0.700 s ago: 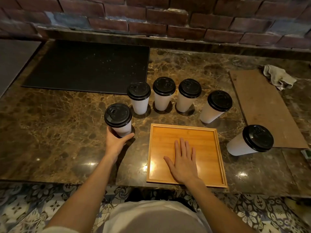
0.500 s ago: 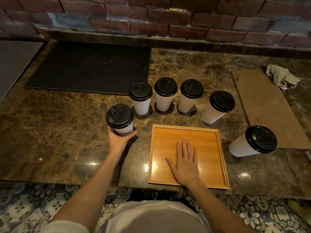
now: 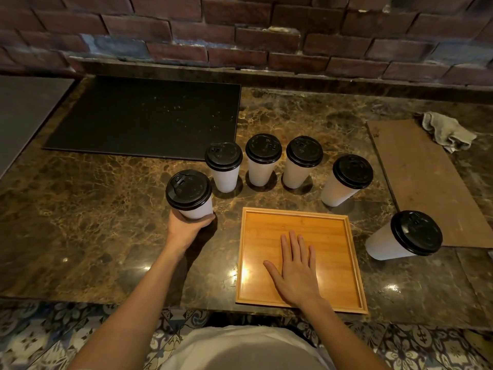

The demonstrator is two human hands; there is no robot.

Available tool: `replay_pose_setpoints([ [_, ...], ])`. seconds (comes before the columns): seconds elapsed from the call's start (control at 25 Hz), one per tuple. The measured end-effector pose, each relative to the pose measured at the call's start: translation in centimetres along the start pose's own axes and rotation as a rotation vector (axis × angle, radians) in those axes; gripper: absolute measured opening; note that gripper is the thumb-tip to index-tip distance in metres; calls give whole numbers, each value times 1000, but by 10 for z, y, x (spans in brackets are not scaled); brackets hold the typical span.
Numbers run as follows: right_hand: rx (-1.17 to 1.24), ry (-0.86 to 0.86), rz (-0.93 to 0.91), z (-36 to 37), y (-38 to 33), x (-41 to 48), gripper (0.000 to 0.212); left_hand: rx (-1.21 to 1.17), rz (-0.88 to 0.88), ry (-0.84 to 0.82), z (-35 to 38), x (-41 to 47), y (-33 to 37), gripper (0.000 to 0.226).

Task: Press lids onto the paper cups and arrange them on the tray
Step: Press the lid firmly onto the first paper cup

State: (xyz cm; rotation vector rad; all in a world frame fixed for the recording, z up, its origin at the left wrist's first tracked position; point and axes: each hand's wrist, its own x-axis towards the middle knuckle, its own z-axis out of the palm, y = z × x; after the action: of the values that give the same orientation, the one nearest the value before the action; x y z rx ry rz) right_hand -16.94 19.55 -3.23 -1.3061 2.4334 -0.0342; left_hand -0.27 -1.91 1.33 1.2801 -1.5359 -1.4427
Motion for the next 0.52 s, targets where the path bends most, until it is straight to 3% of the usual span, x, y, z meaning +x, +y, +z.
replay_pose_setpoints([
  [0.24,82,-83,-28,-20,5,1,79,-125,165,-169,4,-20,62,73],
  [0.36,278,-215,-44,-66,6,1,69,-180,269,-336,10,-38,105,68],
  [0.44,433,-178,-62,-109,2,-2,58,-222,326,-462,15,-50,131,59],
  [0.52,513,-33,-142,-160,-8,-11,50,-251,352,-538,20,-60,150,58],
])
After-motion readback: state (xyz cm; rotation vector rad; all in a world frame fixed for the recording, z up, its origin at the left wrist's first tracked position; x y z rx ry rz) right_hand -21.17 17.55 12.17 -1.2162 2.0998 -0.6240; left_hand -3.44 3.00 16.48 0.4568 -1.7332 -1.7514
